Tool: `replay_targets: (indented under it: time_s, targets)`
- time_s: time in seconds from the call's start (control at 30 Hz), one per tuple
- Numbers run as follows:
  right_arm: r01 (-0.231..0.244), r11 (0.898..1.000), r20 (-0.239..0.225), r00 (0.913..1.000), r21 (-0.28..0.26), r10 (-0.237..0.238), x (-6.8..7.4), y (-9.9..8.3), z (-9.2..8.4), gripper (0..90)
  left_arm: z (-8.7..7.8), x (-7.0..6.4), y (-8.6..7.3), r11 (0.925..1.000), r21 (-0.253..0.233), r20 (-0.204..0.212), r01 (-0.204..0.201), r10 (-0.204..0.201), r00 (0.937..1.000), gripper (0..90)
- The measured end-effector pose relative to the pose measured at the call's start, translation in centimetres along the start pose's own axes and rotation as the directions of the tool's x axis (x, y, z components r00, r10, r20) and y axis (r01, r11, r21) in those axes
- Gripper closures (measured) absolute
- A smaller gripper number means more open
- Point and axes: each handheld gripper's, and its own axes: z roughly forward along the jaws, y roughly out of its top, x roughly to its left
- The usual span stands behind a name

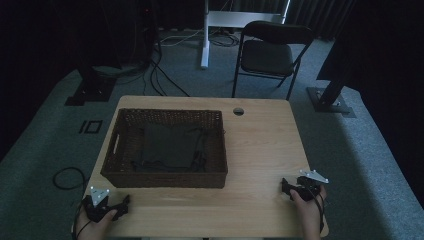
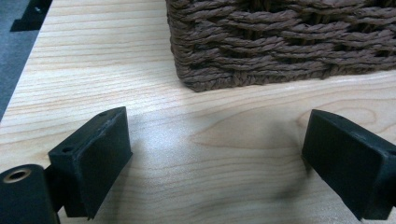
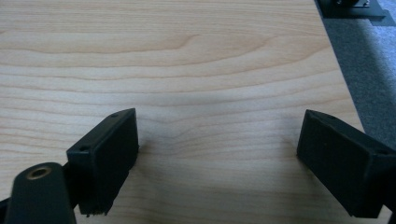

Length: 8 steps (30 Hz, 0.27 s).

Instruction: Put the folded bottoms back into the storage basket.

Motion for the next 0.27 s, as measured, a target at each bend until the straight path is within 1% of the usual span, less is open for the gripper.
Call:
replay_targets:
  time_s: [0.07,0.1,0.27]
  targets:
    - [0.003,1.000,-0.004,1.0000,0.000,-0.003,0.02,0.01,0.01,12.2,0.10,-0.03,0.06,0.9999,0.011,0.012,-0.012,0.012,0.9999,4.6]
    - [0.003,1.000,-0.004,1.0000,0.000,-0.003,0.02,0.01,0.00,12.2,0.13,-0.03,0.10,0.9999,0.013,0.013,-0.011,0.011,0.9999,3.3]
    - [0.003,1.000,-0.004,1.0000,0.001,-0.003,0.03,0.01,0.01,12.2,0.16,-0.01,0.18,0.9997,0.019,0.014,-0.013,0.012,0.9998,2.7]
